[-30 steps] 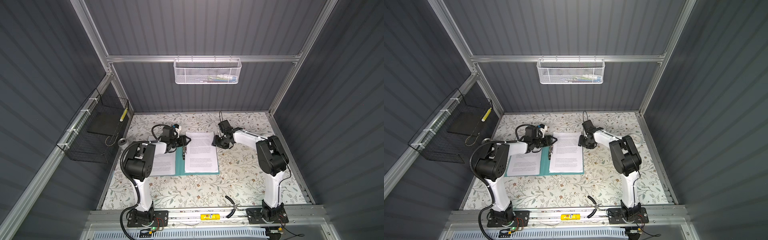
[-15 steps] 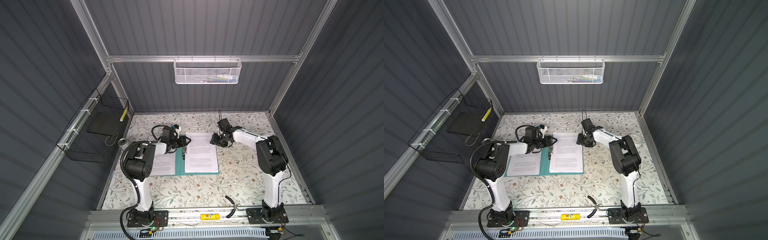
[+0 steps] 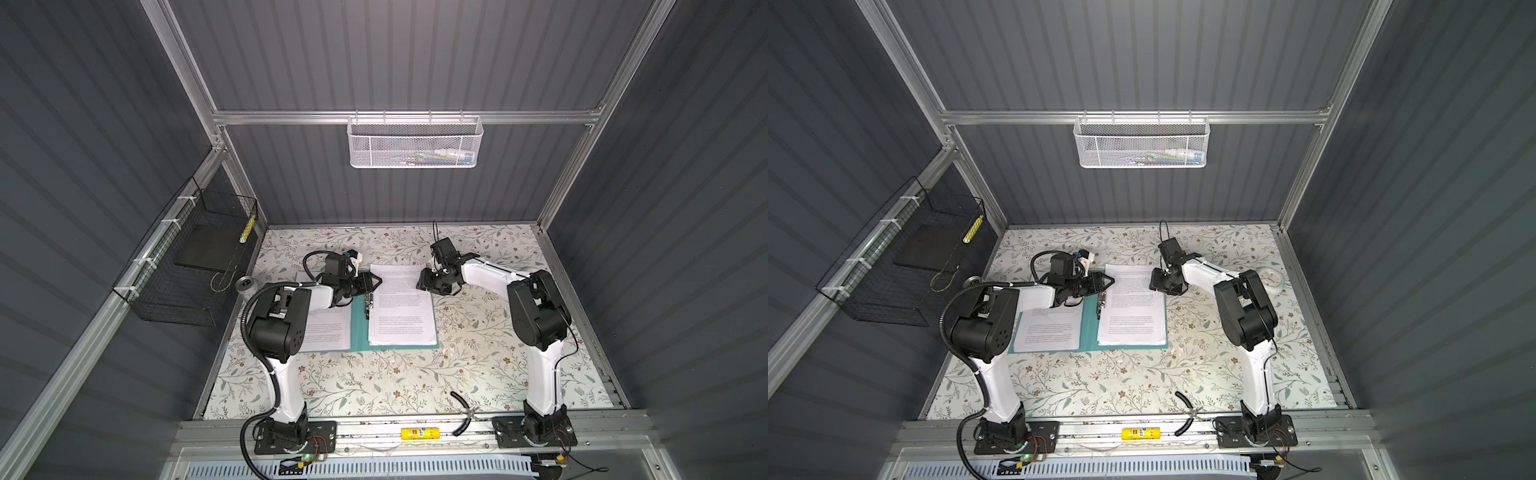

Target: Put the files into the folder

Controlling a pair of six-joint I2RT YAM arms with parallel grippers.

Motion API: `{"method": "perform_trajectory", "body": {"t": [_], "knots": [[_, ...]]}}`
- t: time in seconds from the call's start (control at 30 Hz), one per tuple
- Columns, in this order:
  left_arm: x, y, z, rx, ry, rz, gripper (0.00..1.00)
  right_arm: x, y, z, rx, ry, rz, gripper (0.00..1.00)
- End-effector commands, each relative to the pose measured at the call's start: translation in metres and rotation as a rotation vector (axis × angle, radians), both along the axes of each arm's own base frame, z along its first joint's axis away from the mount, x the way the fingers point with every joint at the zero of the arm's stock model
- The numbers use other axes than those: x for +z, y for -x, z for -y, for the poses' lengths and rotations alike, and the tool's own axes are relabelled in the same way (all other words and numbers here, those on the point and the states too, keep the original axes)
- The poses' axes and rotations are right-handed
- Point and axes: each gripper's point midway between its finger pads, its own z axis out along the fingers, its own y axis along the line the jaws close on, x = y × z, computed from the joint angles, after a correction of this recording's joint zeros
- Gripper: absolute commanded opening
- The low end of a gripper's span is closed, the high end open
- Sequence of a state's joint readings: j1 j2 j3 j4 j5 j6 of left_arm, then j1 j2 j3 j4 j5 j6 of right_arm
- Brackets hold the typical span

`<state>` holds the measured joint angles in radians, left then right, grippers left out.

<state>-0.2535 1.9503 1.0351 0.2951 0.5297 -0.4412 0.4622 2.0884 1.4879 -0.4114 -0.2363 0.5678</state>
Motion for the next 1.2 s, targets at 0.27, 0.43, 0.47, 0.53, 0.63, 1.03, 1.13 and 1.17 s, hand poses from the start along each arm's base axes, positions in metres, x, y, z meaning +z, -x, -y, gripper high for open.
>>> {"method": "perform_trajectory", "body": {"t": [0.27,0.43,0.47,0.53,0.63,1.03,1.13,1.17], "knots": [[0.014,0.001,-0.001,-0.008,0.025,0.024,0.58,0.001,-0.002,0.006,-0.016,0.051,0.011,0.53],[0.016,0.000,-0.001,-0.009,0.026,0.030,0.58,-0.003,0.001,0.010,-0.021,0.060,0.003,0.53],[0.016,0.000,-0.001,-0.009,0.026,0.030,0.58,-0.003,0.002,0.010,-0.020,0.055,0.003,0.53],[0.015,0.001,-0.001,-0.009,0.025,0.027,0.58,-0.006,0.004,0.009,-0.019,0.053,-0.004,0.53],[0.015,0.000,-0.001,-0.008,0.025,0.028,0.58,-0.008,0.004,0.007,-0.019,0.043,-0.011,0.53],[0.016,0.000,-0.001,-0.008,0.025,0.031,0.58,-0.010,0.004,0.001,-0.005,0.012,-0.024,0.53],[0.016,0.001,-0.001,-0.006,0.023,0.029,0.58,-0.009,0.005,-0.001,-0.003,0.011,-0.023,0.53],[0.017,0.001,-0.001,-0.007,0.024,0.032,0.58,-0.009,0.005,-0.001,-0.003,0.009,-0.022,0.53]]}}
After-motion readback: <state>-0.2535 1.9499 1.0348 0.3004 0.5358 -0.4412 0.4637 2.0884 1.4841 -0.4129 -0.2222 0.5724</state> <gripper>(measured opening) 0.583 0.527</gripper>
